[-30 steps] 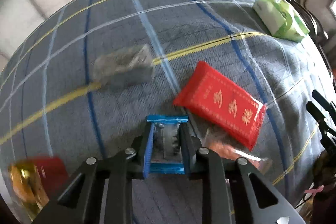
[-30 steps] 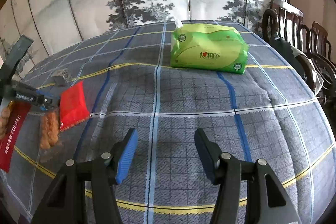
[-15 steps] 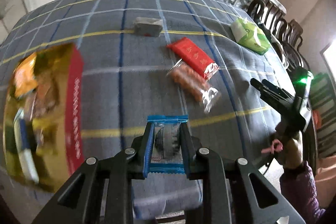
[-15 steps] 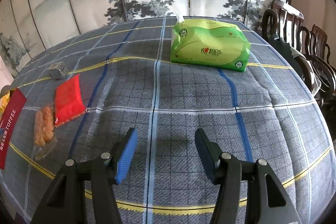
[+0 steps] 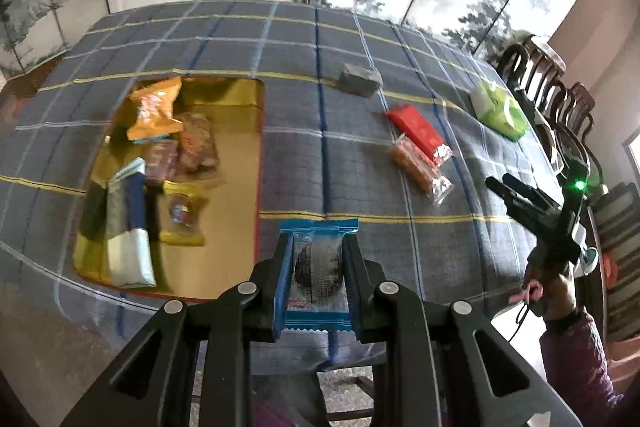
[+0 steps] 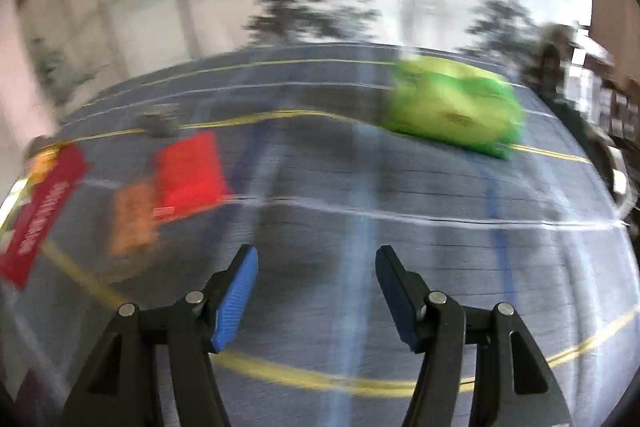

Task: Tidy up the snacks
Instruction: 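Grasp the clear bag of fried dough twists with the right gripper while the left gripper holds the blue snack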

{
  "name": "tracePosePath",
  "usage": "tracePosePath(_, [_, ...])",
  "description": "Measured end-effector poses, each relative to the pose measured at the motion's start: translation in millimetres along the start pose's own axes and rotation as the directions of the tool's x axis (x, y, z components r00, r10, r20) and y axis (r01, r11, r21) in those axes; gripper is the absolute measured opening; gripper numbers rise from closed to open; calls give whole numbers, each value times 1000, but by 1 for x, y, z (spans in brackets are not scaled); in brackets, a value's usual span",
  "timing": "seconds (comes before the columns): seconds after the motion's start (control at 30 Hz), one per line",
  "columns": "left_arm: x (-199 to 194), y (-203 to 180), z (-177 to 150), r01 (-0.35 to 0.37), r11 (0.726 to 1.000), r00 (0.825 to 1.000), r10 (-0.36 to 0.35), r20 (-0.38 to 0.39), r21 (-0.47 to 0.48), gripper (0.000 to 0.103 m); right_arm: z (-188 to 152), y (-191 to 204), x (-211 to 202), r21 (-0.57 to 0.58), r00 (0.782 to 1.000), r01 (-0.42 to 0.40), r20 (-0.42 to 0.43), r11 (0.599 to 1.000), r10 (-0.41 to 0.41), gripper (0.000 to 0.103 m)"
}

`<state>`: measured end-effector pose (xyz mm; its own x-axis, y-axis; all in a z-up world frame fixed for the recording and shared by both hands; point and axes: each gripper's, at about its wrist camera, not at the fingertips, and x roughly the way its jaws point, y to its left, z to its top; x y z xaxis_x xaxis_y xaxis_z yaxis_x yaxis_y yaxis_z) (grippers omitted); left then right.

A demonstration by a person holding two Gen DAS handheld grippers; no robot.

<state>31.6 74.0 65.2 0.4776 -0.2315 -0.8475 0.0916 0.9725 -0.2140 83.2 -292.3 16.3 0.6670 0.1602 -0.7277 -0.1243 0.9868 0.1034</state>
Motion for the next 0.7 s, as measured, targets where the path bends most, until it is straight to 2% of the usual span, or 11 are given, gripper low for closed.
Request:
tracePosePath(0.13, [-1, 6, 2, 23, 999, 1000, -23, -1, -25, 21, 12, 50, -6, -119, 988, -156, -9, 981, 156, 63])
tracePosePath(0.27, [-2, 11, 2, 27, 999, 1000, -27, 3, -40, 21, 27, 92, 10, -231, 967, -254, -80, 939, 242, 63])
tracePosePath(0.37, [-2, 16, 2, 28, 998, 1000, -27, 6, -49, 21, 32, 114, 25, -289, 962, -269, -121, 919, 244, 63])
tracePosePath(0.5, [0, 20, 3, 25, 998, 1000, -25, 7, -57, 21, 42, 130, 47, -310, 949, -309, -167, 899, 268, 63])
tracePosePath(0.63, [1, 23, 3, 27, 998, 1000, -27, 4, -57, 21, 47, 131, 62, -324, 950, -299, -193, 898, 246, 63])
tracePosePath(0.7, [2, 25, 3, 26, 998, 1000, -26, 3, -59, 21, 49, 130, 68, -305, 937, -328, -222, 894, 268, 63])
